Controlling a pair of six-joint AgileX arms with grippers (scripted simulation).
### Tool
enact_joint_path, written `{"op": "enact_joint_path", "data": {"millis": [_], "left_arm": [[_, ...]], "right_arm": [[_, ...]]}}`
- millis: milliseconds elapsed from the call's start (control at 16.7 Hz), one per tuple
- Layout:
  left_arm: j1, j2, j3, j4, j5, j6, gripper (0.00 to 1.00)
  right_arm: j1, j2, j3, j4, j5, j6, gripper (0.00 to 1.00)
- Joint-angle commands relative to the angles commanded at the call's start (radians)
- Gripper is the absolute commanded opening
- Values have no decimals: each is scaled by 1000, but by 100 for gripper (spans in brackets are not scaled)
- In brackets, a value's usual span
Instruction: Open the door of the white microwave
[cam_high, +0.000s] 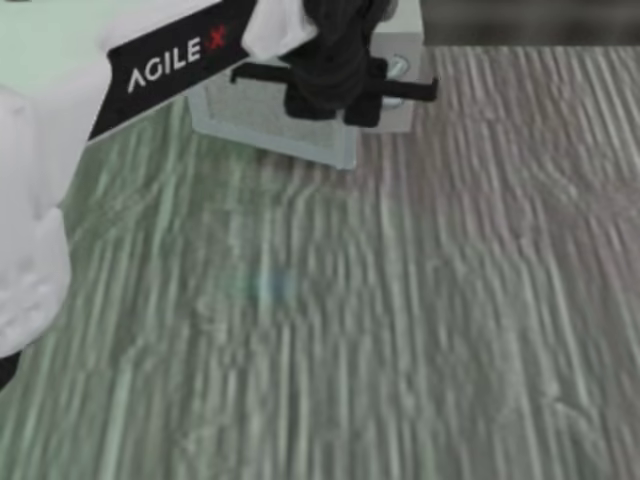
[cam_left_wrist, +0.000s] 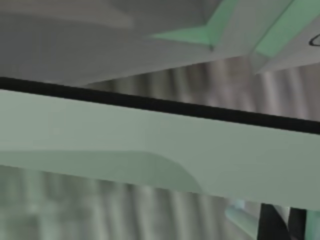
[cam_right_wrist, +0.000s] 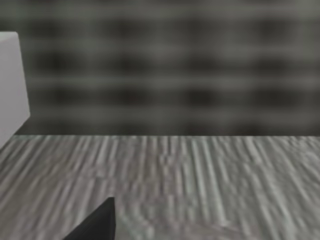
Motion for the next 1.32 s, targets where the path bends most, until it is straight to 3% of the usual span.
{"op": "enact_joint_path", "data": {"millis": [360,1320], "left_arm": [[17,-84,-130,67,44,85,0],[17,-84,-130,67,44,85,0]], "right_arm": [[0,0,0,0,0,0,100],[0,0,0,0,0,0,100]]}}
